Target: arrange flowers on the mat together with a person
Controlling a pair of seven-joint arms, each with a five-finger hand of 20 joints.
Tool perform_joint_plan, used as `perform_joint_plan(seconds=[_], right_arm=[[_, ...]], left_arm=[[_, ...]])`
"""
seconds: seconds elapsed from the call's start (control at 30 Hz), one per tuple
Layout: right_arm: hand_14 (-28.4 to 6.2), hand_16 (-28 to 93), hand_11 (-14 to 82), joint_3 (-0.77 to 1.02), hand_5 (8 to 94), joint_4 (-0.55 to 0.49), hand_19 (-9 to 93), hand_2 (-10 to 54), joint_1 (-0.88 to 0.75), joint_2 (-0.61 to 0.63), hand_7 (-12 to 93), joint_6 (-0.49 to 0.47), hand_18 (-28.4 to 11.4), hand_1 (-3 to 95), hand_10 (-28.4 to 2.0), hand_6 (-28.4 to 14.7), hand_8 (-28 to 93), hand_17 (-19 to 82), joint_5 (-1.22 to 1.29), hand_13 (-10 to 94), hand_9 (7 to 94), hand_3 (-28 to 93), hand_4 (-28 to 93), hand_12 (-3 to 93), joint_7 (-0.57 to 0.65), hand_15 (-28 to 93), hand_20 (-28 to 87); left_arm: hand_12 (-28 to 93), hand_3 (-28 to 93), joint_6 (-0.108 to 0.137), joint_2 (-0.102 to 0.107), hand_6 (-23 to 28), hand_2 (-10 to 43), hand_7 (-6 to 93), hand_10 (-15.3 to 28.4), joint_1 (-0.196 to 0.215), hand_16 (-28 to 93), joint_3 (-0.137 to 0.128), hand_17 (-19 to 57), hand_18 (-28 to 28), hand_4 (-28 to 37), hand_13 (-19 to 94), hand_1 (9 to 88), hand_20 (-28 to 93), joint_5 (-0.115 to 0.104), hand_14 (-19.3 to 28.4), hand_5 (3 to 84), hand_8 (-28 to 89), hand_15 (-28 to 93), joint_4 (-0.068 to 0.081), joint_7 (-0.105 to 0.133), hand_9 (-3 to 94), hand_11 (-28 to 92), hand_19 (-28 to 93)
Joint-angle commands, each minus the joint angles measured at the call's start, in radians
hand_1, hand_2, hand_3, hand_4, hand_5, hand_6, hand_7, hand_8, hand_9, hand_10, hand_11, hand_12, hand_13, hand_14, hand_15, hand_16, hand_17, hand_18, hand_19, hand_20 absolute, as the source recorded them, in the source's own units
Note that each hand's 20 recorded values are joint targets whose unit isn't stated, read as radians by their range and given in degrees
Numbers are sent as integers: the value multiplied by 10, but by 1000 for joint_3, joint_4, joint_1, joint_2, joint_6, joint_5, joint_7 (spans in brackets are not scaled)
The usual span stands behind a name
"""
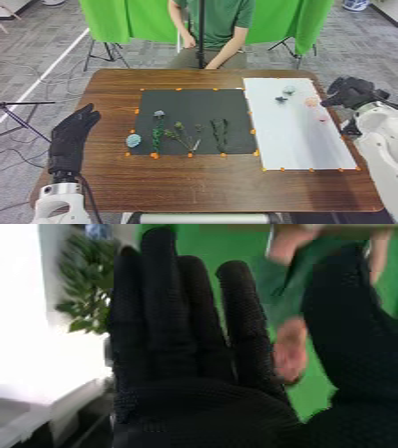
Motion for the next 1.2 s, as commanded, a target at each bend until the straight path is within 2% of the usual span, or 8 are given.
perform_joint_plan(seconds=[0.03, 0.33, 0.5, 0.6, 0.7, 0.8, 0.97, 1.2], right_arm=[[-103, 213, 135, -32, 537, 62, 474, -95, 28, -21, 169, -83, -146, 350, -141, 10, -117, 357, -17, 641, 599, 738, -282, 167, 2, 279, 351], [-91, 217, 143, -65, 544, 127, 483, -95, -1, -53, 179, -59, -142, 392, -132, 17, -117, 389, -103, 686, 650, 735, -281, 170, -22, 275, 350], [-61, 278, 173, -101, 617, 179, 454, -95, -56, -64, 216, 167, -128, 460, -106, 43, -132, 405, -161, 769, 727, 724, -282, 181, -16, 258, 360], [-37, 374, 84, -121, 705, 208, 471, -95, -62, -66, 237, 290, -122, 560, -84, 47, -19, 436, -158, 838, 831, 624, -281, 307, 0, 259, 388], [-28, 387, 66, -135, 795, 206, 486, -95, -53, -52, 249, 361, -120, 614, -69, 50, 22, 458, -153, 893, 910, 593, -281, 358, 11, 300, 397], [-29, 379, 71, -167, 820, 153, 494, -95, -10, -20, 245, 420, -122, 626, -62, 50, 27, 463, -99, 906, 927, 592, -282, 365, 76, 336, 402], [-30, 378, 69, -276, 829, 0, 501, -95, 148, 26, 239, 427, -124, 626, -65, 45, 32, 464, 17, 904, 933, 604, -282, 373, 119, 368, 406], [-33, 375, 64, -611, 832, -114, 505, -95, 418, -15, 234, 366, -124, 626, -67, 44, 40, 458, 125, 894, 934, 609, -282, 378, -11, 404, 408]], left_arm=[[136, 607, 10, -12, 41, 50, 124, 132, 14, -11, -2, 126, 83, -196, 377, 364, 192, -4, 145, 486, -57, 109, 1, -8, 461, 186, 42], [137, 608, 9, -13, 41, 50, 123, 133, 9, -11, -1, 126, 82, -196, 379, 364, 191, -6, 146, 486, -57, 110, 3, -13, 462, 186, 39], [136, 608, 13, -13, 41, 50, 124, 133, 12, -10, -5, 125, 83, -197, 380, 364, 192, -8, 147, 487, -58, 110, 3, -18, 463, 186, 40], [137, 608, 20, -14, 41, 50, 124, 133, 15, -10, -6, 125, 82, -197, 381, 364, 192, -14, 147, 487, -58, 111, 3, -17, 463, 187, 40], [137, 607, 21, -17, 41, 51, 124, 132, 22, -10, -7, 125, 82, -198, 382, 364, 192, -14, 147, 487, -58, 111, 0, -17, 463, 187, 41], [136, 607, 24, -17, 42, 51, 124, 133, 29, -10, -10, 125, 82, -198, 382, 364, 192, -15, 147, 487, -58, 111, -3, -18, 463, 187, 41], [137, 608, 32, -11, 42, 50, 123, 133, 43, -10, -14, 124, 82, -196, 382, 363, 191, -17, 148, 487, -58, 111, -6, -25, 464, 188, 41], [137, 610, 35, -10, 41, 49, 125, 133, 53, -10, -10, 123, 82, -195, 382, 360, 191, -16, 147, 487, -57, 111, -9, -31, 464, 188, 41]])
